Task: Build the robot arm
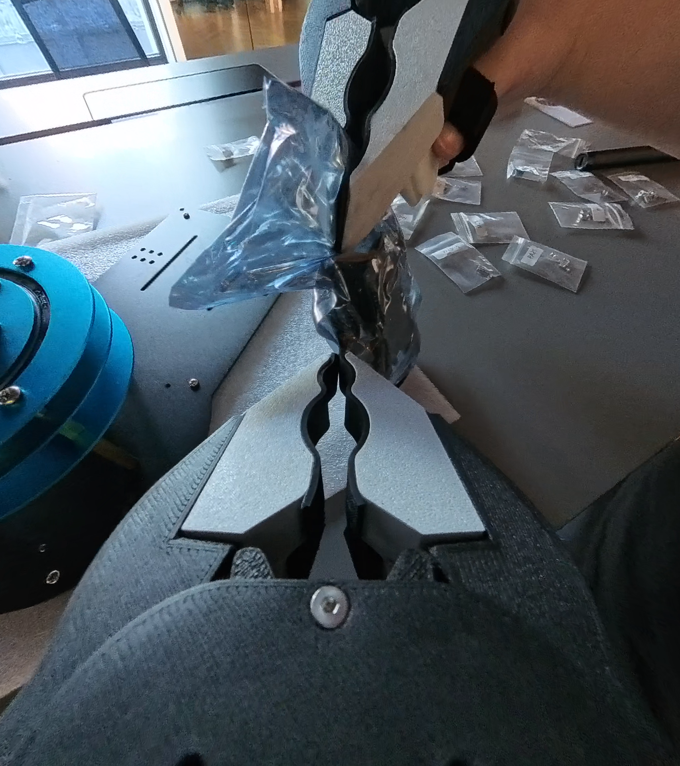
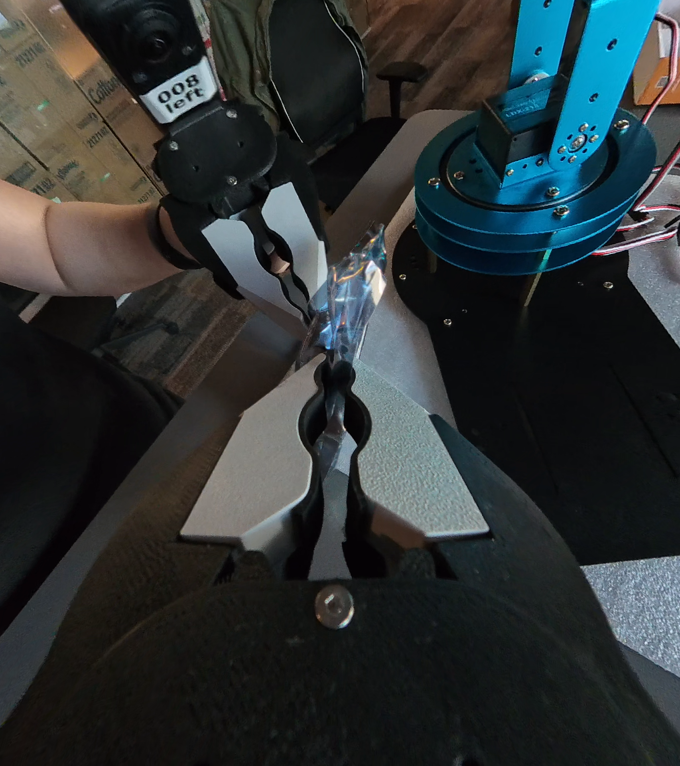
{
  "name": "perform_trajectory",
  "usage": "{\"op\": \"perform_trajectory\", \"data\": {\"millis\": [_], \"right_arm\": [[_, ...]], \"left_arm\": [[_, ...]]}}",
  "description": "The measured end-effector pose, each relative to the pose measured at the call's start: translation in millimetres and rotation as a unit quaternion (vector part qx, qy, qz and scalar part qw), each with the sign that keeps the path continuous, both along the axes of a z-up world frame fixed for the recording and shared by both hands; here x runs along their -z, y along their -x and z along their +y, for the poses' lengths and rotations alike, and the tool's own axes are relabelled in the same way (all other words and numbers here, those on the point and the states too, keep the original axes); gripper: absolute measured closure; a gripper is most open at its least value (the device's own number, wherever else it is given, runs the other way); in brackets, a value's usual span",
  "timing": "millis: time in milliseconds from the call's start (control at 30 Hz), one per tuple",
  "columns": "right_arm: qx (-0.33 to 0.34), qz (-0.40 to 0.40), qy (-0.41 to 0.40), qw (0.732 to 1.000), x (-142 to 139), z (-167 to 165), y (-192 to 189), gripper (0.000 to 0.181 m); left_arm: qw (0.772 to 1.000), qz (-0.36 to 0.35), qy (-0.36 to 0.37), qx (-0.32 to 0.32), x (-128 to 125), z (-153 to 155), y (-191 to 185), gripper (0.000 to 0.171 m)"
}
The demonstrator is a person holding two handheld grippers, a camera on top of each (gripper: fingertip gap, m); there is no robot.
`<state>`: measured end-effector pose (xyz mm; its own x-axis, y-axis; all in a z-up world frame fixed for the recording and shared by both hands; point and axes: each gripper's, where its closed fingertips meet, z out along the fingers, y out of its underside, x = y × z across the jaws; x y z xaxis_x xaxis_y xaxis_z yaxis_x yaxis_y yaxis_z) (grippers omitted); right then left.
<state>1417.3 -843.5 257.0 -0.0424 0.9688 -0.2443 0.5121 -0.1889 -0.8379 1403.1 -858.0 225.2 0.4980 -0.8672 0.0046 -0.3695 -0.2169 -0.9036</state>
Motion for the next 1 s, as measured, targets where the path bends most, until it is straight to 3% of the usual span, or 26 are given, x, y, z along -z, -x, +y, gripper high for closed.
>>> {"op": "perform_trajectory", "data": {"millis": [300,500,600,800,1000], "right_arm": [[0.008,0.004,-0.002,1.0,5.9,4.6,-6.8,0.181],[0.001,0.025,-0.009,1.0,5.3,5.0,-8.4,0.181],[-0.008,0.032,-0.013,0.999,4.8,4.6,-10.5,0.181],[-0.021,0.051,-0.022,0.998,4.9,2.9,-12.4,0.181],[-0.004,0.058,-0.003,0.998,7.5,9.0,-15.1,0.181]], "left_arm": [[1.0,0.01,-0.022,0.009,0.4,-1.3,-1.9,0.171],[0.993,-0.059,0.101,0.02,9.0,-2.9,0.9,0.165],[0.989,-0.04,0.138,0.035,19.5,-5.1,2.0,0.146],[0.97,-0.062,0.2,0.121,16.4,-22.4,-8.3,0.169],[0.968,-0.058,0.219,0.104,18.3,-19.3,-11.6,0.171]]}}
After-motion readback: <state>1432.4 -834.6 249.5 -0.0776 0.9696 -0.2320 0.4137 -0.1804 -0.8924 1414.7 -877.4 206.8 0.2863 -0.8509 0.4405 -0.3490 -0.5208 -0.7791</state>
